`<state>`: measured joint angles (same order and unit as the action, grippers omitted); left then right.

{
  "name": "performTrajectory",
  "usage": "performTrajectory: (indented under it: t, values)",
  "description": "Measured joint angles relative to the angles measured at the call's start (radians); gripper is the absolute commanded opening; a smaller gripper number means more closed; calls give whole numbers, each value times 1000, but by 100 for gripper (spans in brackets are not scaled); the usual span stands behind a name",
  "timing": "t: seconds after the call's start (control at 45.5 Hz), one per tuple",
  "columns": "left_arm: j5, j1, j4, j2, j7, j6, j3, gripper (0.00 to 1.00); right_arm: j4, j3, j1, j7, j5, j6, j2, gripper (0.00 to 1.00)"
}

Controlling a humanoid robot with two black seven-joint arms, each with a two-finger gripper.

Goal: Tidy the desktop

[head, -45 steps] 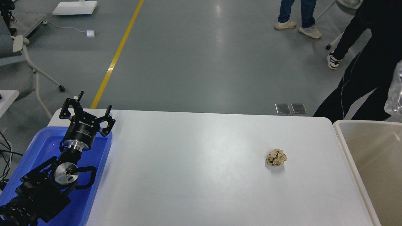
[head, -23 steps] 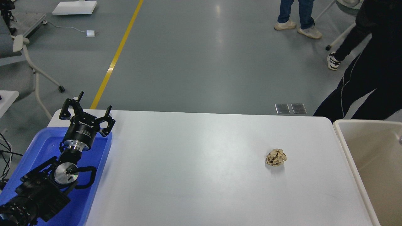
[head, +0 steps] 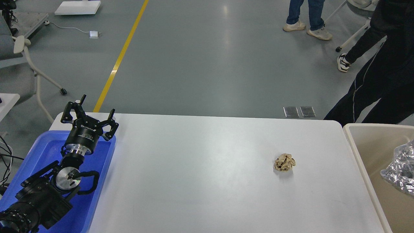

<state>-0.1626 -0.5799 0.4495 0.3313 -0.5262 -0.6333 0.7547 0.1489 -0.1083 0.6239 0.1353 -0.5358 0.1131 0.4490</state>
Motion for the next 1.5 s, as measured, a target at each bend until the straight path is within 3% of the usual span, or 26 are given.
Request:
performTrajectory:
  t: [0.462, 0.616, 0.66, 0.77, 0.924, 1.232, 1.496]
  values:
    - [0, 0, 0, 0, 0, 0, 0, 100, -2, 2, -15, -16, 13, -12, -23, 0]
    - [0, 0, 0, 0, 0, 0, 0, 100, -3, 3, -16, -16, 23, -37, -24, 67]
    - [0, 0, 0, 0, 0, 0, 0, 100, -4, 2, -16, -16, 27, -49, -24, 78]
    - [0, 0, 0, 0, 0, 0, 0, 100, -4, 3, -16, -15, 33, -77, -24, 89]
    - [0, 0, 0, 0, 0, 0, 0, 100, -5, 3, -12, -14, 37, -104, -21, 97]
    - [0, 0, 0, 0, 0, 0, 0, 100, -18, 4, 65, -12, 67, -117, 4, 99]
    - [0, 0, 0, 0, 0, 0, 0, 100, -92, 7, 242, -7, 215, -74, 106, 100]
